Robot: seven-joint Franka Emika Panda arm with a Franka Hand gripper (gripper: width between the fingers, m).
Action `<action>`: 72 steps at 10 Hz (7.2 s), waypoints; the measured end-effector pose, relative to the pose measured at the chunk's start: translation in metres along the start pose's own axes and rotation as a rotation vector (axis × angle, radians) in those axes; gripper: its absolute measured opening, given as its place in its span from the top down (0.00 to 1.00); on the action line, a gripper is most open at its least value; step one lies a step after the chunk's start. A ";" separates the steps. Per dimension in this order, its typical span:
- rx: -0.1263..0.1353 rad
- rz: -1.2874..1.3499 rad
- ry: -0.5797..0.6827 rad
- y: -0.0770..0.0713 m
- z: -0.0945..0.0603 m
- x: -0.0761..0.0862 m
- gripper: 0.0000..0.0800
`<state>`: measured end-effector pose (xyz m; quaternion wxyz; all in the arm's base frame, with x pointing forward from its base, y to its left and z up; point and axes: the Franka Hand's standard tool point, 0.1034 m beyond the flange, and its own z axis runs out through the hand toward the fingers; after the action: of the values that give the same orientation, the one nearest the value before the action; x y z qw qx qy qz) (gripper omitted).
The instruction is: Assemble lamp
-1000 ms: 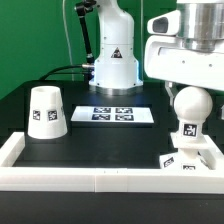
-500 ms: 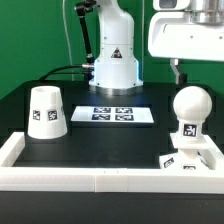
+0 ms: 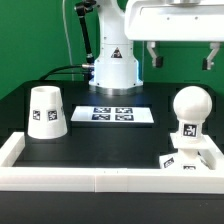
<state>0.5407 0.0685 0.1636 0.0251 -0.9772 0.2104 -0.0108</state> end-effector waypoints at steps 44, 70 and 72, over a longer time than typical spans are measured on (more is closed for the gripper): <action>-0.024 -0.336 -0.044 0.234 0.065 -0.030 0.75; 0.105 -0.182 0.022 0.029 -0.058 0.009 0.94; 0.115 -0.145 0.023 0.000 -0.072 0.014 0.94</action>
Offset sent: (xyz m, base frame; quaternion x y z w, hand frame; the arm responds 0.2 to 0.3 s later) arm 0.0000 0.0000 0.0000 0.0000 0.0000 0.0000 1.0000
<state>0.5514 0.0597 0.2357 0.0781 -0.9866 0.1385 -0.0358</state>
